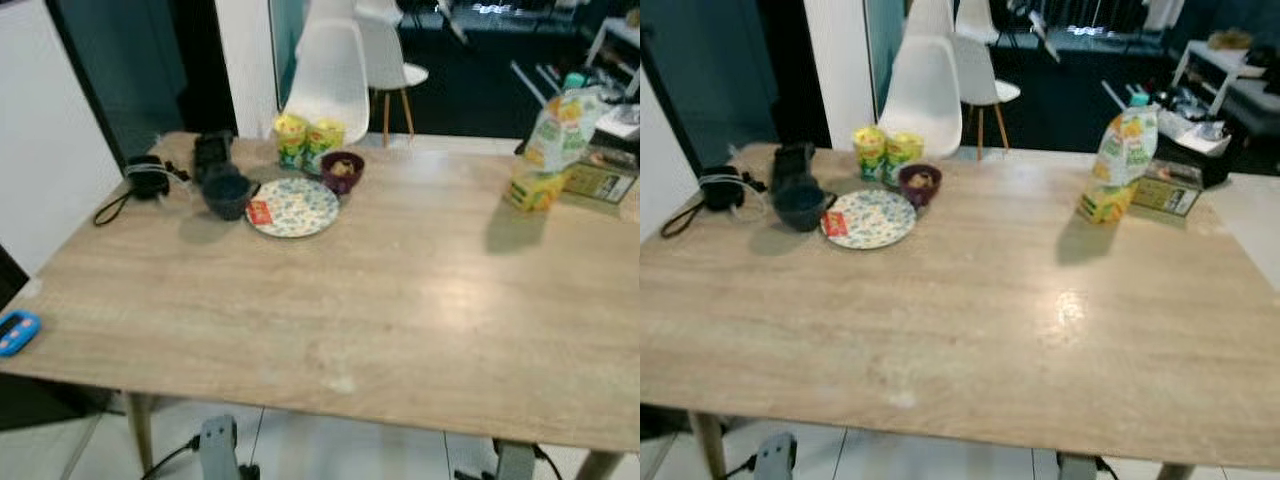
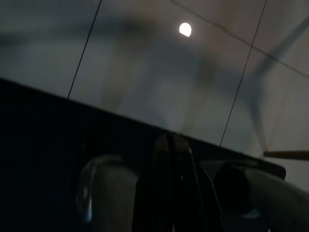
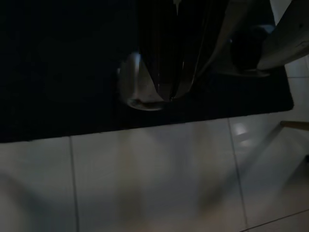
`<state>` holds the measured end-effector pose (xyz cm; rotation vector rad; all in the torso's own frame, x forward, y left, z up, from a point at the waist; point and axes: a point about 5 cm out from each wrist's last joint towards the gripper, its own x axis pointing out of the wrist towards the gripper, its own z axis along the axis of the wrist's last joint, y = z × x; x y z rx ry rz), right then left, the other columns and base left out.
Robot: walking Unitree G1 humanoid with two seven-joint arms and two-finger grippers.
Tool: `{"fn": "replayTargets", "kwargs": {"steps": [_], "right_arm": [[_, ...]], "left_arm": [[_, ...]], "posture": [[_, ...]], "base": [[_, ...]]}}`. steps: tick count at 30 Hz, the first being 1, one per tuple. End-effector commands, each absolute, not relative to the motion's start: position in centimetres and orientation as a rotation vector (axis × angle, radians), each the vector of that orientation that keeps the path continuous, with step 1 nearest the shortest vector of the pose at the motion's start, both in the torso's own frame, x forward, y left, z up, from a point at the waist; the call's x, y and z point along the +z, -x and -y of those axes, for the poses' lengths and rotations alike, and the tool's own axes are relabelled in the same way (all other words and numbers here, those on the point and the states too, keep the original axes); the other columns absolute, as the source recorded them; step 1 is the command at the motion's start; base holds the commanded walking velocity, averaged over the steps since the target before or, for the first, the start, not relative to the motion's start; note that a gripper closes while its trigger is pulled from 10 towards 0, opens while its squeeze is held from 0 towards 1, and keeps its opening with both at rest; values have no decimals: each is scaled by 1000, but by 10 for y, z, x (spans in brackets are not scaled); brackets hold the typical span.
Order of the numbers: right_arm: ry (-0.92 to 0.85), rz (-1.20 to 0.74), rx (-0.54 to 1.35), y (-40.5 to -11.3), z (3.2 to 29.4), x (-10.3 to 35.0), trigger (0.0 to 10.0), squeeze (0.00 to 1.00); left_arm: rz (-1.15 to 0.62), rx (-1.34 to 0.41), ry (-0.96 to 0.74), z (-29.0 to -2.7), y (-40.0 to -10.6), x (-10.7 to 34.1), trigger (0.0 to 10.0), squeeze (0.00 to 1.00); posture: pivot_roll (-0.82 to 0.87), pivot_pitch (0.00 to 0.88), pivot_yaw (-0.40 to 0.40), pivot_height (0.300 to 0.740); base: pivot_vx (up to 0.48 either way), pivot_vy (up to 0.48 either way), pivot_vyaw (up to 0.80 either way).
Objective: Restocking fridge
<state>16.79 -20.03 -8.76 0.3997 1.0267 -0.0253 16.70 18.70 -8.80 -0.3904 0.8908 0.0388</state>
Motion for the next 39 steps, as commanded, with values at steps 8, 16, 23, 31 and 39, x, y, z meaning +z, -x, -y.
{"fn": "replayTargets", "kwargs": {"steps": [8,16,23,31,39], "right_arm": [[-405,-1034,-26,-165,197,-89,10000,0],[-400,-1033,-27,-165,198,-89,10000,0],[-390,-1031,-24,-167,200,-88,10000,0],[-377,-1032,-22,-167,202,-88,10000,0],[-365,-1035,-17,-168,203,-87,10000,0]], "left_arm": [[-923,205,405,-203,-149,-94,10000,0],[-954,592,278,-259,-112,-95,10000,0],[-900,952,256,-307,-80,-83,10000,0],[-505,1279,479,-354,-79,-54,10000,0],[-134,1465,658,-397,-65,-24,10000,0]], "posture": [[46,0,-62,740],[47,0,-60,740],[46,0,-64,740],[41,0,-67,740],[43,0,-68,740]], "base": [[0,0,0],[0,0,0],[0,0,0],[0,0,0],[0,0,0]]}}
